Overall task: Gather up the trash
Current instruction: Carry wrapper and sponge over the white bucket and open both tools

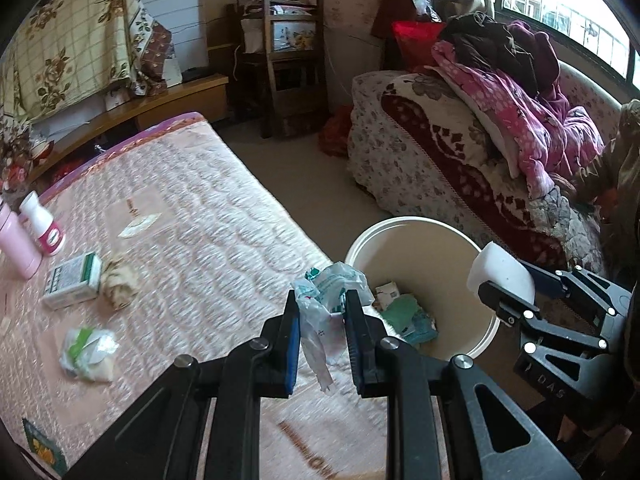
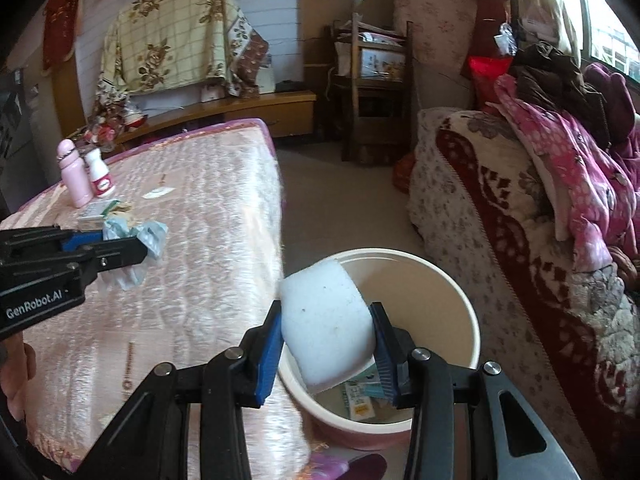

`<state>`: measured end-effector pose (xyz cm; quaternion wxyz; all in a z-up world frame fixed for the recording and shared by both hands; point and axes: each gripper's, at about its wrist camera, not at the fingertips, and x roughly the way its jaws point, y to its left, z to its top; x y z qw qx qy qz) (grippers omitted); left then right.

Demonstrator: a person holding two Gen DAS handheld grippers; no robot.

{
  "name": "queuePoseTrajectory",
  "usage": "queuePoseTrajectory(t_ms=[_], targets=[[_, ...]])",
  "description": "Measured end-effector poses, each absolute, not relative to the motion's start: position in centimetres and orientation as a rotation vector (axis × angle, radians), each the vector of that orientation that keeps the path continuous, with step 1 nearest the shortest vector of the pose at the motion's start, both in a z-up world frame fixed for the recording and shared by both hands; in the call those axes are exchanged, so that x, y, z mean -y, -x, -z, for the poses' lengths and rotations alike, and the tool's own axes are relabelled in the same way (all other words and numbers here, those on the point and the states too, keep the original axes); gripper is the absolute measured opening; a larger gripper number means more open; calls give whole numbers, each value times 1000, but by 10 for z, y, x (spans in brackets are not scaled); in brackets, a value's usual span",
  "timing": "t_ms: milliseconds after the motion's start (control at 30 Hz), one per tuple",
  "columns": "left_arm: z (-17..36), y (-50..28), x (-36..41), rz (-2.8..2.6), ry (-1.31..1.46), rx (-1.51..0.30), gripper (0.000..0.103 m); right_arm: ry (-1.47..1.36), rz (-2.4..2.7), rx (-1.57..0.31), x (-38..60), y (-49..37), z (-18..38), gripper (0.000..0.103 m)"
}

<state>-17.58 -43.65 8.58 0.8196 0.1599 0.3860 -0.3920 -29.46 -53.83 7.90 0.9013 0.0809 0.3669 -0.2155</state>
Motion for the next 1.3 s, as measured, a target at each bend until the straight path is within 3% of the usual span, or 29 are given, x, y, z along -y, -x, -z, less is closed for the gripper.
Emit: queuePoseTrajectory(t_ms=[1300], targets=[[-46,169,508,938,-252,-971,22,-277,578,-809,594,301,-40,48]])
